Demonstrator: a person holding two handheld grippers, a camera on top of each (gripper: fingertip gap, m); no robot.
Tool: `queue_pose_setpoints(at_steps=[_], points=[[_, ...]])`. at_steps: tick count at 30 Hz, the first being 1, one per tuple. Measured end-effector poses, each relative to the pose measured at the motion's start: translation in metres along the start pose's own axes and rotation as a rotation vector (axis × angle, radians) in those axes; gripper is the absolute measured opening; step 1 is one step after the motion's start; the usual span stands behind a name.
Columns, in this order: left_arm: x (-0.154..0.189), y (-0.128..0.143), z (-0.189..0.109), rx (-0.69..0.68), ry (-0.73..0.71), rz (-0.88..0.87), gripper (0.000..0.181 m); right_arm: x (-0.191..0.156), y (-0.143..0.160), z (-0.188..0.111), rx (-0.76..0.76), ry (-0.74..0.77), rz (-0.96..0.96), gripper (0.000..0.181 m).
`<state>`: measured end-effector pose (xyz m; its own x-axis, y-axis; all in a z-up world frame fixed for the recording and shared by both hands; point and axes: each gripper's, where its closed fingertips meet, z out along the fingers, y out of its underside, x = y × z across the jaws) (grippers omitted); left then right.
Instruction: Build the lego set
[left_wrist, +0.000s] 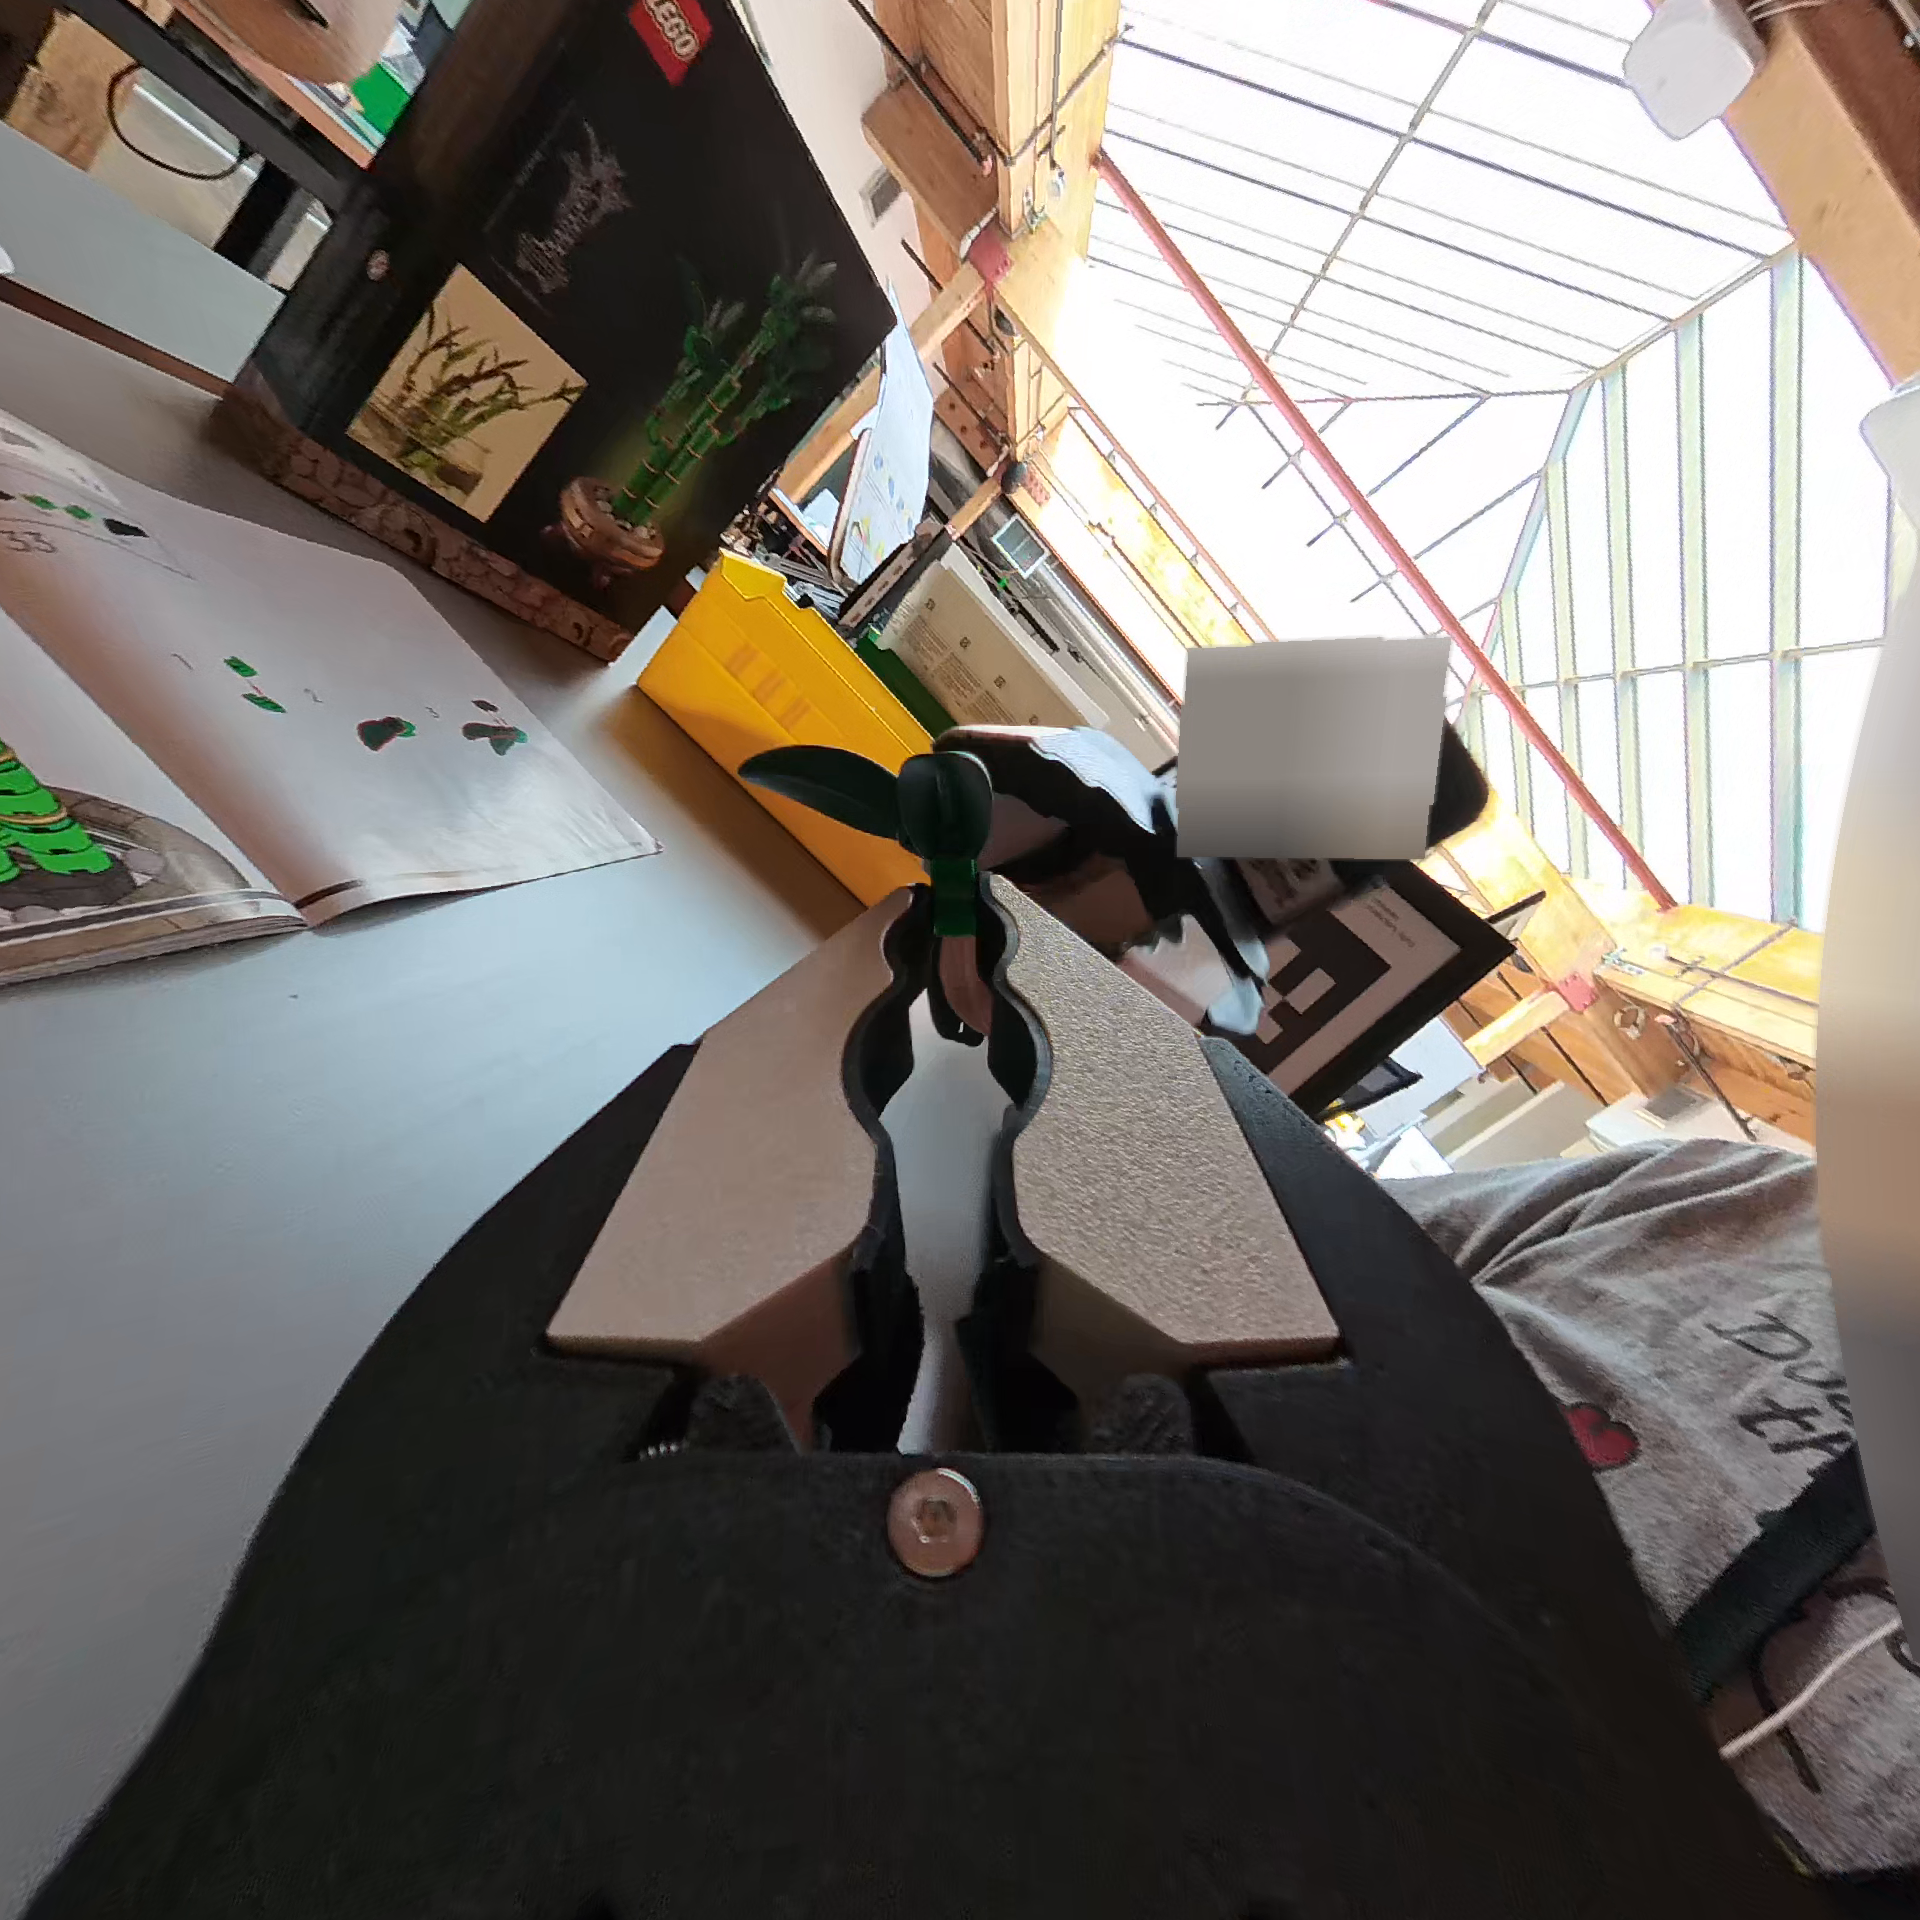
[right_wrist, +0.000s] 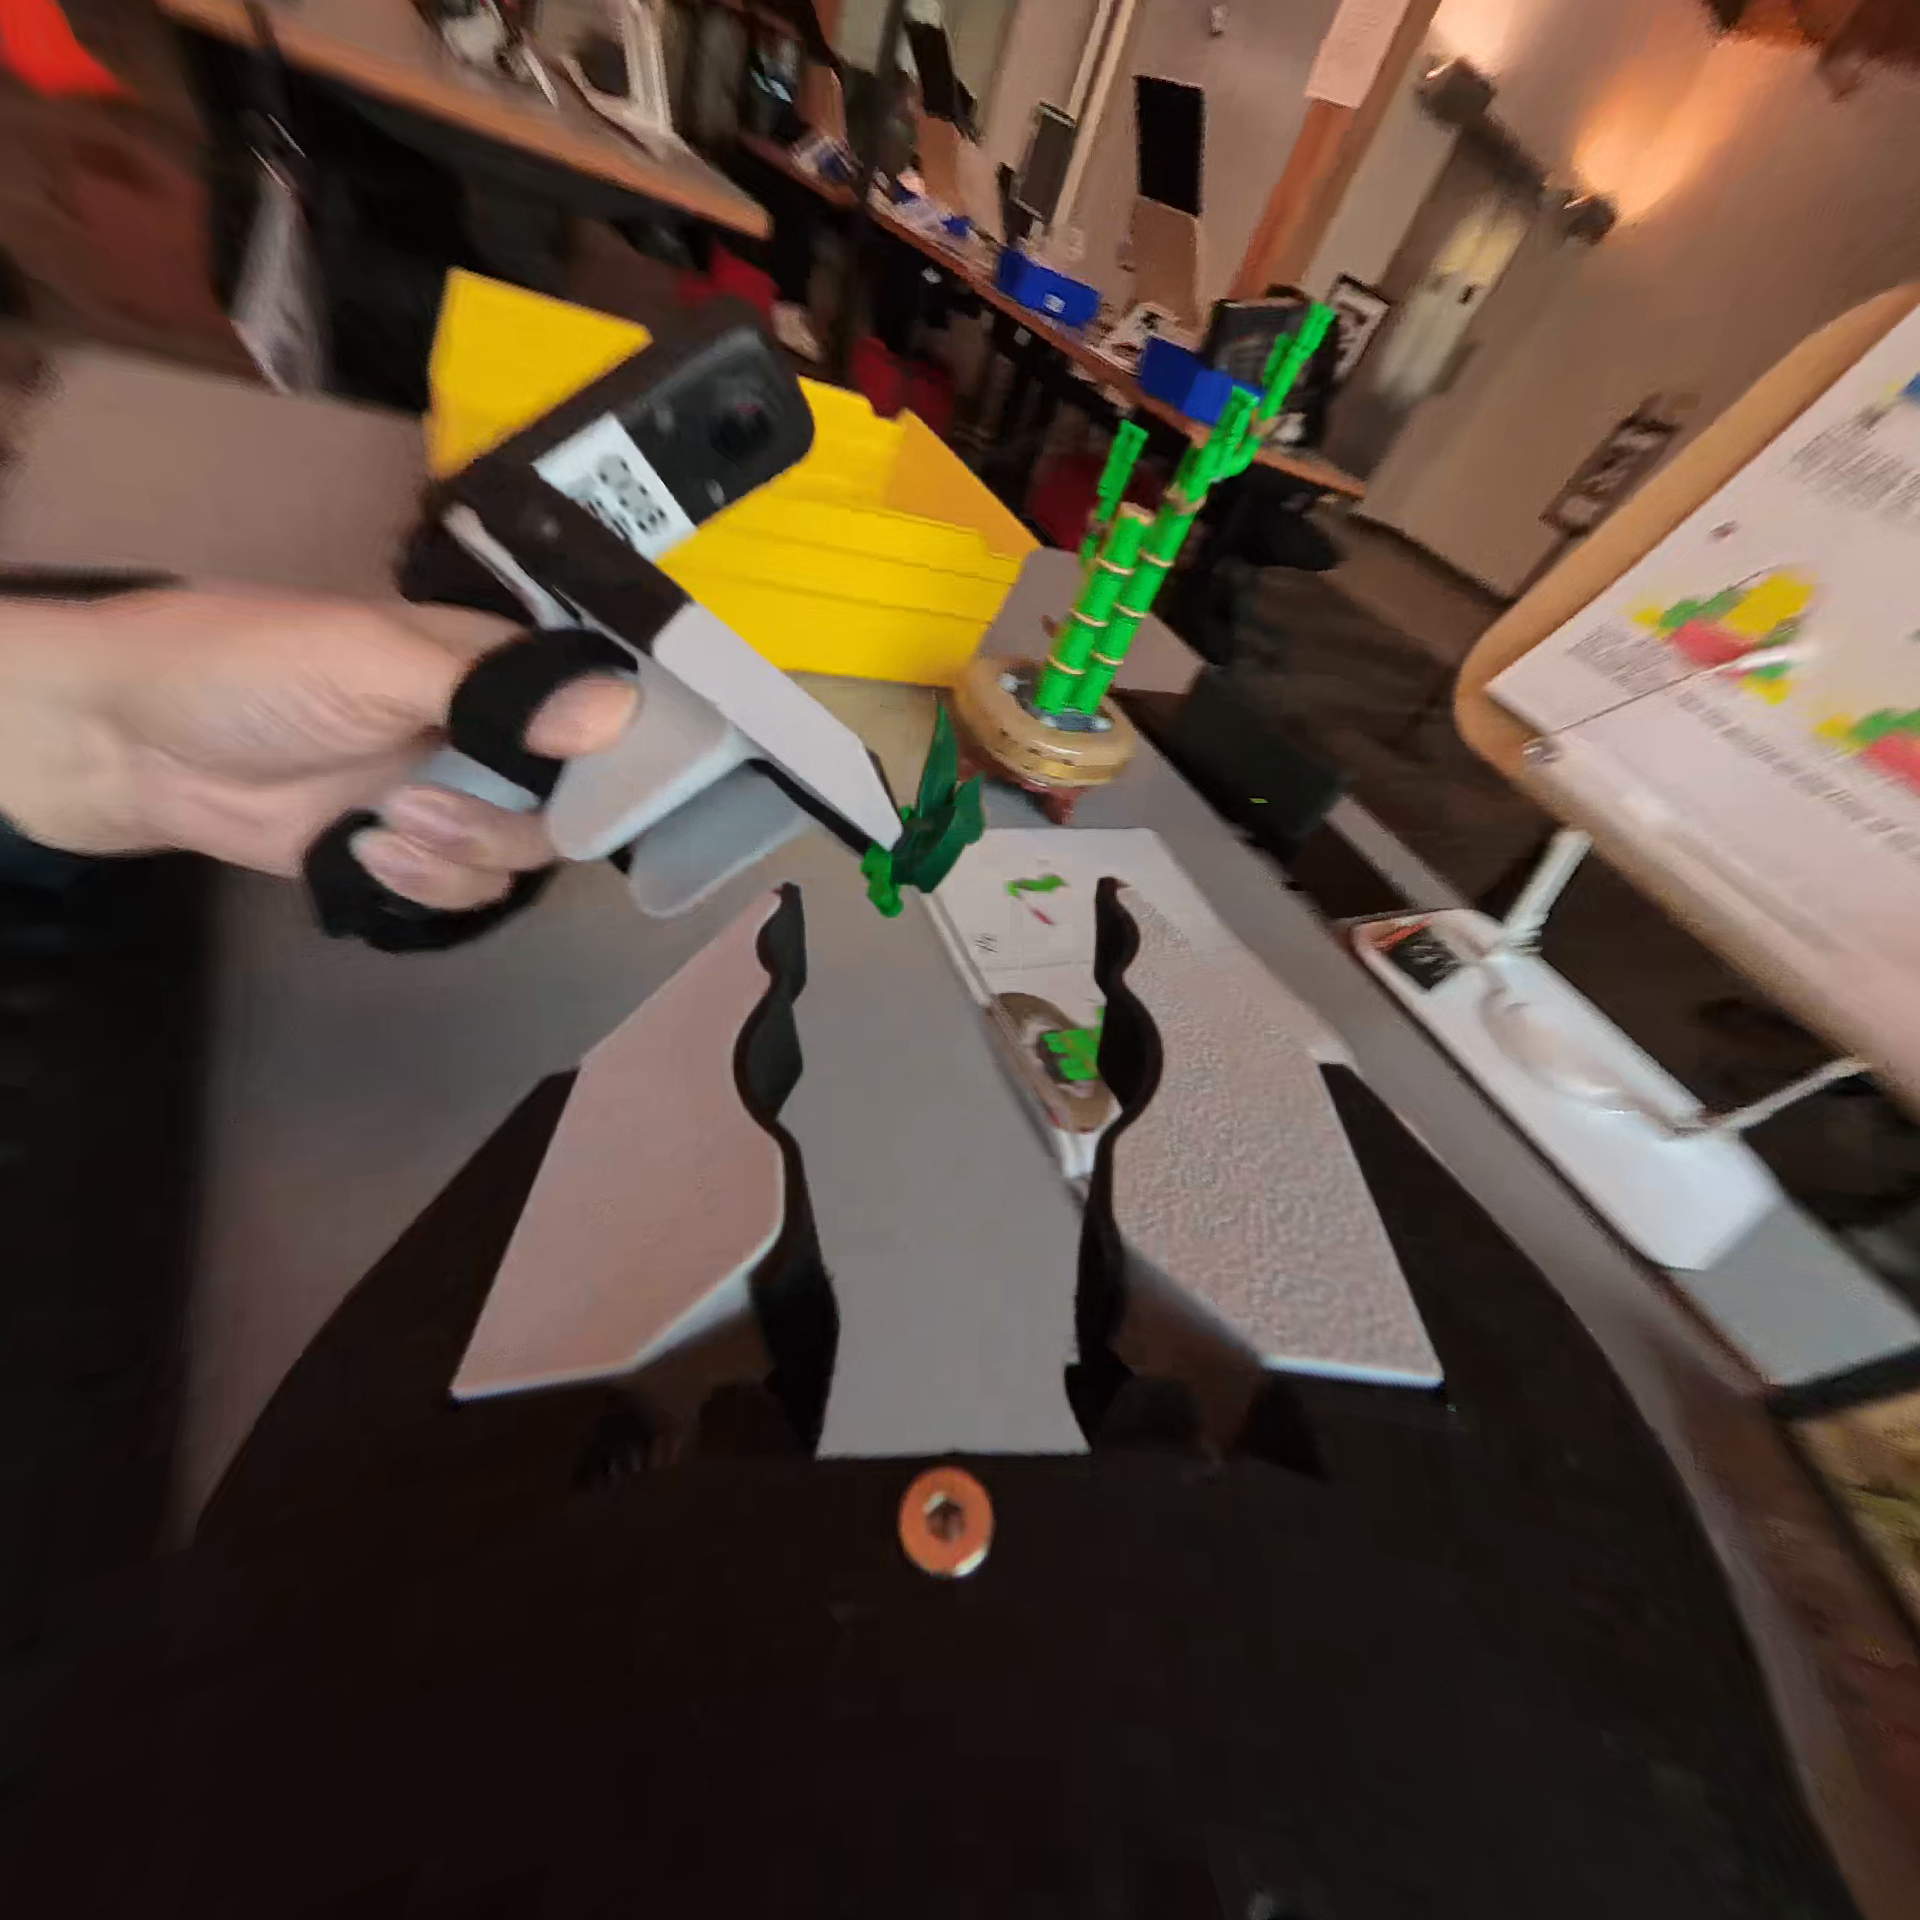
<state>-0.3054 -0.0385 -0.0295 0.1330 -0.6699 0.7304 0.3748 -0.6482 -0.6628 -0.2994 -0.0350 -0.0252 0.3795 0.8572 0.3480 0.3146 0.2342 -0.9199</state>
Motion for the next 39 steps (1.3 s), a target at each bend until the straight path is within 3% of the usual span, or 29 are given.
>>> queue_pose_setpoints(at_steps=[3,10,26,32,39], points=[[-0.002,0.002,0.003,-0.006,-0.039,0.043,0.006,0.006,0.006,0.008,-0.089,0.166,-0.225,0.052],[-0.002,0.008,0.009,-0.020,-0.070,0.075,0.006,-0.004,0.010,0.017,-0.143,0.206,-0.357,0.025],[0.000,0.010,0.009,-0.006,-0.061,0.068,0.006,-0.008,0.011,0.016,-0.078,0.120,-0.177,0.023],[0.000,0.005,0.007,0.023,-0.059,0.057,0.006,-0.005,0.008,0.019,-0.073,0.222,-0.212,0.024],[0.001,-0.001,0.002,0.094,0.031,-0.098,0.006,-0.007,0.006,0.028,-0.046,0.299,-0.200,0.034]])
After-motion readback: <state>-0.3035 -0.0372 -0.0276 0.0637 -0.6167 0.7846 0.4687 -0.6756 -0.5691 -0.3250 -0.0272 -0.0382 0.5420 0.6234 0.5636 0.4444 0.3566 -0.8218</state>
